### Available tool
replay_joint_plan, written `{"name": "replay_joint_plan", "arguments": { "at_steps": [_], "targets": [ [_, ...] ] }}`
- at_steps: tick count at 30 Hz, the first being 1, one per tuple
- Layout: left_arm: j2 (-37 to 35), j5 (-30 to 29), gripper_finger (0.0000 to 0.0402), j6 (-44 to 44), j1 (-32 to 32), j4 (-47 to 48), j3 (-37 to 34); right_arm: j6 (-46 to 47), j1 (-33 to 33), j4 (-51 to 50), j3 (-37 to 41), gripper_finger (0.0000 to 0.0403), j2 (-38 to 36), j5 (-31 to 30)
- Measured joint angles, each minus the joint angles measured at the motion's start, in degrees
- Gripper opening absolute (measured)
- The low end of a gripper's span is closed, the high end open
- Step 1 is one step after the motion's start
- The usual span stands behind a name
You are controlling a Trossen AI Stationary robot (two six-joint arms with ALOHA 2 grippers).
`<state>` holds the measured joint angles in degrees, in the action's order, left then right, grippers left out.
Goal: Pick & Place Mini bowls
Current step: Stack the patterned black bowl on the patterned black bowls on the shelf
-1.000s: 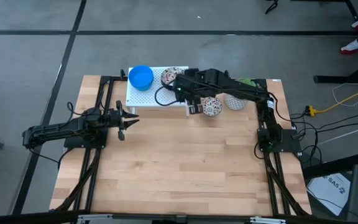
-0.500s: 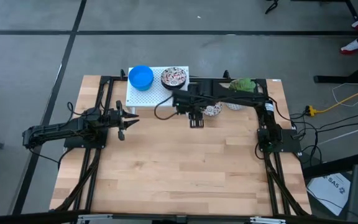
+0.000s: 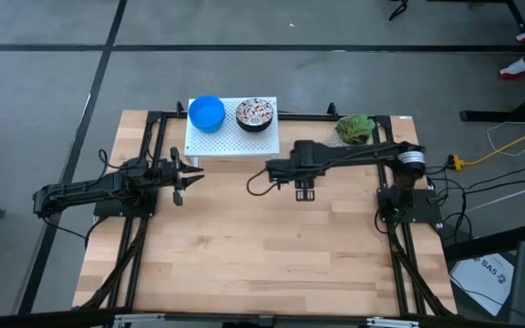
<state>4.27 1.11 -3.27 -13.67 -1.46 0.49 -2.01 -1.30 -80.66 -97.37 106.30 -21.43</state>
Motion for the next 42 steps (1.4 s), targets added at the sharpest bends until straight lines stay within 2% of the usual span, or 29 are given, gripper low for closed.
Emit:
{"name": "replay_joint_plan", "arguments": {
  "at_steps": [8,16,19,28,37,42],
  "targets": [
    [-0.01,-0.01,0.0086,0.02,0.01,0.01,-0.01,0.54,0.0,21.44,21.15,0.0192,-10.55,-0.68],
    [0.0,0.0,0.0086,0.03,0.01,0.01,0.0,0.25,0.0,35.32,35.04,0.0192,-14.67,-8.37],
    [-0.01,0.0,0.0086,0.04,0.02,0.01,0.0,0.13,-0.12,37.19,37.54,0.0192,-14.65,-11.57],
    [0.0,0.0,0.0086,0.04,0.02,0.01,-0.02,-0.6,-1.9,42.39,41.39,0.0192,-14.49,-11.97],
    [0.0,-0.01,0.0086,0.02,0.0,0.01,-0.01,-1.51,-4.53,46.74,42.59,0.0189,-14.47,-8.75],
    [-0.01,-0.01,0.0086,0.01,0.0,0.01,0.0,-1.72,-5.75,47.77,42.59,0.0149,-14.47,-4.66]
  ]
}}
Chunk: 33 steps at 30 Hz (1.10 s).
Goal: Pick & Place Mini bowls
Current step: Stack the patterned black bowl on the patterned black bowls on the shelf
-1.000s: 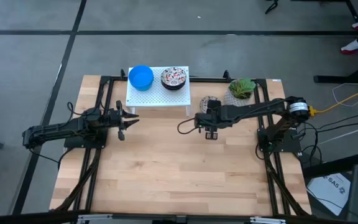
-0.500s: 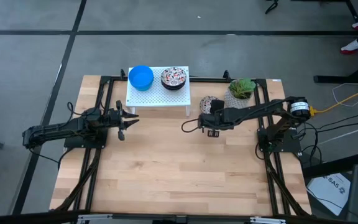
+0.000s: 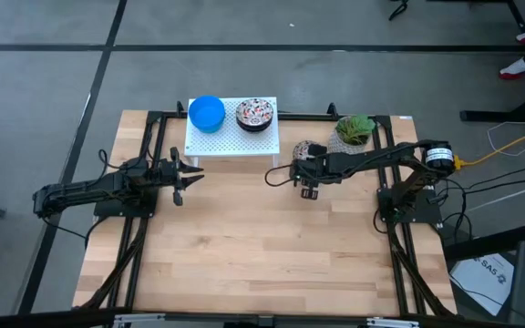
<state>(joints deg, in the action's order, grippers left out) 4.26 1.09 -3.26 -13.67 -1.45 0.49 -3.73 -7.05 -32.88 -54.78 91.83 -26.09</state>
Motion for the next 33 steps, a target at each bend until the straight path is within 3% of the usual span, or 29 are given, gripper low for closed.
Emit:
{"name": "replay_joint_plan", "arguments": {
  "at_steps": [3,12,21,33],
  "targets": [
    [-0.01,0.0,0.0086,0.01,0.02,0.0,0.0,0.54,-0.82,0.61,0.0,0.0111,0.01,3.46],
    [0.0,-0.01,0.0086,0.01,0.02,0.0,0.0,0.26,-1.05,1.48,-0.02,0.0013,0.0,2.91],
    [0.0,0.0,0.0086,0.01,0.01,0.0,-0.01,0.08,0.2,0.97,-0.04,0.0017,0.0,3.15],
    [-0.01,-0.01,0.0086,-0.01,0.0,0.0,0.0,9.15,9.96,-3.38,-0.17,0.0011,-0.13,5.53]
  ]
}}
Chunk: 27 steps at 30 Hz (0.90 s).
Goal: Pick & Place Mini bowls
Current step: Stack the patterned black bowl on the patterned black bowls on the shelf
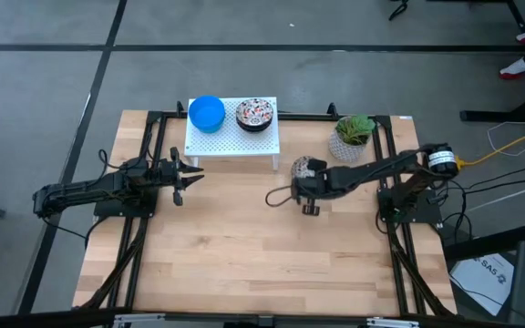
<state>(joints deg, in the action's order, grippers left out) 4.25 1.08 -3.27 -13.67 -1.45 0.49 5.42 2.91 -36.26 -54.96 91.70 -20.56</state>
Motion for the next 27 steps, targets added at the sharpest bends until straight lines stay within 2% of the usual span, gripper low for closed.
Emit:
{"name": "replay_joint_plan", "arguments": {
  "at_steps": [12,18,27],
  "targets": [
    [0.02,0.0,0.0086,0.0,0.02,0.0,0.0,12.43,13.14,2.04,-1.8,0.0011,0.19,1.49],
    [0.02,0.0,0.0086,0.0,0.0,0.0,-0.02,11.75,17.94,6.65,-6.19,0.001,0.26,1.33],
    [0.0,0.0,0.0086,0.01,0.01,0.0,-0.02,2.28,20.75,12.42,-12.74,0.001,0.31,-0.09]
  ]
}}
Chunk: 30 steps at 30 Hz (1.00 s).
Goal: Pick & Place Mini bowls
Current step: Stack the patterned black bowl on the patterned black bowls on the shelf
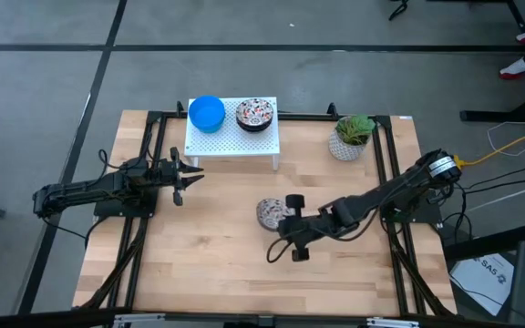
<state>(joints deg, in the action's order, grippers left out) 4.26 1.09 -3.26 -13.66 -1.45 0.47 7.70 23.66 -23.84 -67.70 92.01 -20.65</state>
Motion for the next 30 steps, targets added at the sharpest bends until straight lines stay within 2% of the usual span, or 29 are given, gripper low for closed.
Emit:
{"name": "replay_joint_plan", "arguments": {
  "at_steps": [18,30],
  "targets": [
    [0.02,0.01,0.0086,0.01,-0.01,0.0,0.02,-26.74,-3.03,0.0,-14.87,0.001,-0.04,-0.26],
    [0.02,0.0,0.0086,-0.01,0.0,0.0,0.0,-40.55,-8.88,5.8,-17.55,0.001,-0.07,-0.39]
  ]
}}
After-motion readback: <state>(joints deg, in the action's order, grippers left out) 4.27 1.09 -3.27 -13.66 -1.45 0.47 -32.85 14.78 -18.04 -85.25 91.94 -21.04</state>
